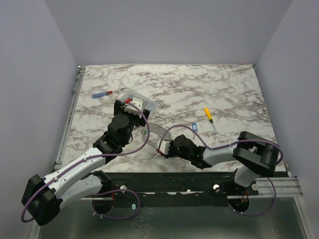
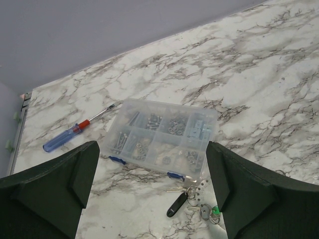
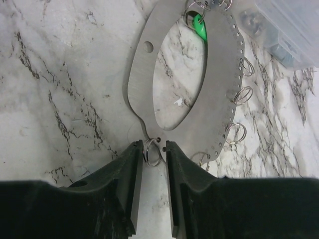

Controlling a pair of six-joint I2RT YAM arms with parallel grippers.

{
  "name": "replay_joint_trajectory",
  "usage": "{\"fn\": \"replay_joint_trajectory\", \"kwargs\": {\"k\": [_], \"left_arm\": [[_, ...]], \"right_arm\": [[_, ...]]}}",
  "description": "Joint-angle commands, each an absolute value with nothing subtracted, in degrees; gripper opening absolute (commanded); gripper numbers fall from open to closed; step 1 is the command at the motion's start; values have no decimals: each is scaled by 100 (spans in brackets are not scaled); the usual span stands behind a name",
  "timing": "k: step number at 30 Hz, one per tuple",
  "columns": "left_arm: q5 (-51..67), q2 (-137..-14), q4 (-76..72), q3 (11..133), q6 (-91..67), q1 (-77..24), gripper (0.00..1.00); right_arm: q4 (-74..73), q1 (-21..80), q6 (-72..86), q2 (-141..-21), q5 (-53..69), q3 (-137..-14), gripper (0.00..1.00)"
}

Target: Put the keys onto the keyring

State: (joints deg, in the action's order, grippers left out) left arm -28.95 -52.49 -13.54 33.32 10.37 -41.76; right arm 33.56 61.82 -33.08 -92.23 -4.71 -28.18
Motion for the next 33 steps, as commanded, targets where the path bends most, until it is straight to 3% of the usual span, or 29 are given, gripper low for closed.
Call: {"fn": "replay_joint_trajectory", "kwargs": {"k": [1,5,8,10,14,17,28,33], "left_arm": [[-2847,-5120,-1300,3495,1064,-4208,96],[-2844,-5124,-1301,3498,1069,-4206,96],[-2848,-5124,-1305,3490,1071,-4206,96],[-2852,-5133,-1301,3489,1075,-4213,96],[-2848,-5149,-1305,3491,1072,-4207,96],[-2852,-5150,-1304,3490,1083,-4209,96],[-2839,-5168,-1301,3498,1077,-4210,96],[-2848,-5151,-1305,3489,1081,-4211,96]], "right_arm": [[3045,6214,-3210,-9461,-744,-2847,34],[2863,6214,-3023,-9544,-811,-3002,21],[2591,6214,-2863,-9576,-850,-3161,21],[2467,6215,-2751,-9531,-904,-3234,25],[2108,6214,-2308,-9469,-1321,-3491,45],[1648,6214,-1925,-9548,-1478,-3771,46],[592,6215,-954,-9742,-1419,-4249,4],[703,6214,-851,-9579,-1162,-4226,1]]}}
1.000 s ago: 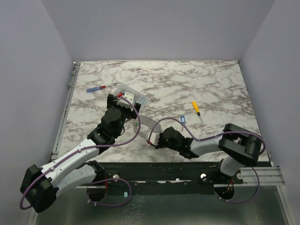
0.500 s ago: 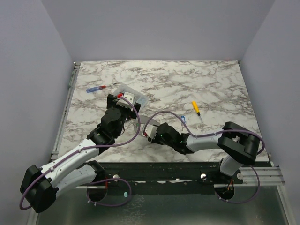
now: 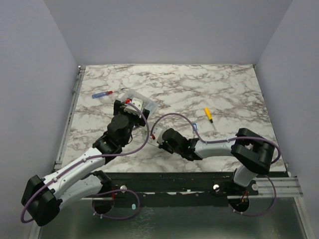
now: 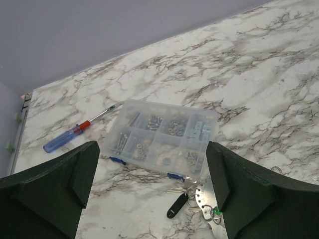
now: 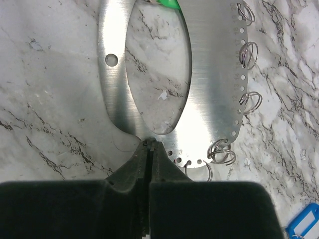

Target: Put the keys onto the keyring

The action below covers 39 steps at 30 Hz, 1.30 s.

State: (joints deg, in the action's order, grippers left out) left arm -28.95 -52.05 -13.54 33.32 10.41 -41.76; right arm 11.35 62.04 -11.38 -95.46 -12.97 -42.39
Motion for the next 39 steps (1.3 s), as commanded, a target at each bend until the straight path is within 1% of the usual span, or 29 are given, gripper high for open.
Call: {"fn": "replay_joint_trajectory", "kwargs": {"k": [1,10,17,20,23,24,27,28,30,35,37,39], "left_arm": [[-2850,-5150,-1301,3489,1087,-4211,96],[-2780,-5109,-1302,3489,1091,-4205,96],[-2734,-5087,-1303,3480,1110,-4206,96],[-2716,-5082,-1303,3480,1108,-4209,96],[-2731,-5059,-1305,3479,1108,-4211,96],[-2741,-5054,-1301,3474,1124,-4205,96],[-2762,-5060,-1301,3463,1134,-4209,96],[-2756,-5069,-1301,3463,1126,-4208,96],[-2744,-5086,-1303,3472,1112,-4216,96],[-2722,-5080,-1305,3480,1103,-4207,96],[-2725,-5087,-1301,3472,1099,-4213,96],[-2720,-5093,-1301,3480,1099,-4212,96]], "right_arm": [[762,6214,-808,-9472,-1119,-4205,1],[1107,6205,-526,-8414,-273,-4053,1],[1280,6205,-214,-8210,-36,-3939,1],[1395,6205,-23,-8296,306,-3941,1],[1413,6205,402,-8637,667,-4101,13],[1368,6205,462,-8747,716,-4157,19],[1227,6205,520,-8826,341,-4226,44],[1124,6205,470,-8786,139,-4222,48],[958,6205,396,-8631,-388,-4177,54],[554,6209,306,-8248,-779,-4039,57],[410,6210,284,-8242,-879,-4003,60],[288,6199,281,-8342,-1045,-4006,59]]}}
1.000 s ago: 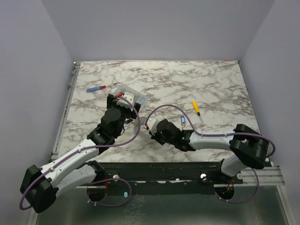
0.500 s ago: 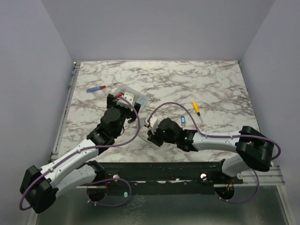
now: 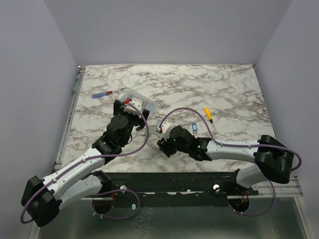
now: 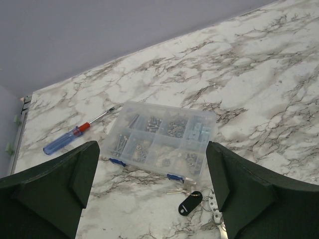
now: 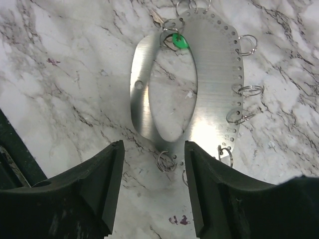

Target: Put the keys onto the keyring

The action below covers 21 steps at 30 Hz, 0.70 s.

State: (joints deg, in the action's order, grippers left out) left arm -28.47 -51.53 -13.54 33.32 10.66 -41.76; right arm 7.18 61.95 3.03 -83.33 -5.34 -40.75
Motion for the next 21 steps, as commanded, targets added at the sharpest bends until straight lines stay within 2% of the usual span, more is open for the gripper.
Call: {"fn": "replay_joint_trajectory", "kwargs": {"k": [1,12,17,21], "left_arm": [[-2722,-5097,-1301,3474,1103,-4214,96],[-2751,-5089,-1304,3472,1124,-4206,96],[-2744,-5089,-1302,3471,1114,-4207,96],[-2744,-5106,-1303,3472,1112,-4213,96]], "right_arm": [[195,6186,281,-8427,-1064,-4054,59],[-576,6100,303,-9000,-767,-4538,55],[-605,6100,200,-9184,-782,-4611,44],[-567,6100,117,-9224,-712,-4632,38]]}}
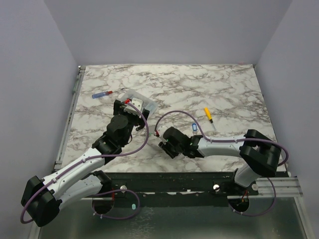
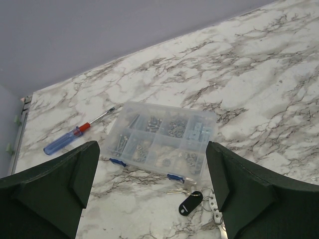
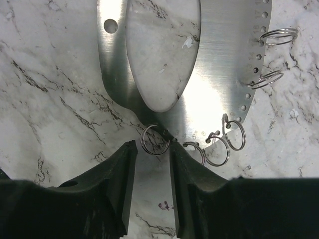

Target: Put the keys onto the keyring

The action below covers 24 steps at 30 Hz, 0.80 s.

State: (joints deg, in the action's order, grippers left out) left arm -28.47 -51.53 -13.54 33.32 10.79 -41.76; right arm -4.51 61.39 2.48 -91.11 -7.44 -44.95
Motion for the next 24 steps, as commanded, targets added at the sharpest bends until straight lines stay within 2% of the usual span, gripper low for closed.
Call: {"fn": "replay_joint_trajectory", "kwargs": {"k": [1,5,8,12,24], "left_arm": [[-2749,-5109,-1301,3472,1114,-4210,96],[-2751,-5115,-1301,3471,1123,-4207,96],[-2753,-5124,-1301,3469,1122,-4208,96],[-2751,-5141,-1301,3472,1118,-4217,96],[-2718,-5159,-1303,3463,1142,-4208,96]], "right_arm": [[-575,6100,96,-9232,-711,-4640,36],[-589,6100,53,-9254,-723,-4669,24],[-589,6100,53,-9263,-693,-4678,11],[-614,6100,-25,-9303,-606,-4703,2],[-437,6100,-703,-8544,-820,-4427,1]]}}
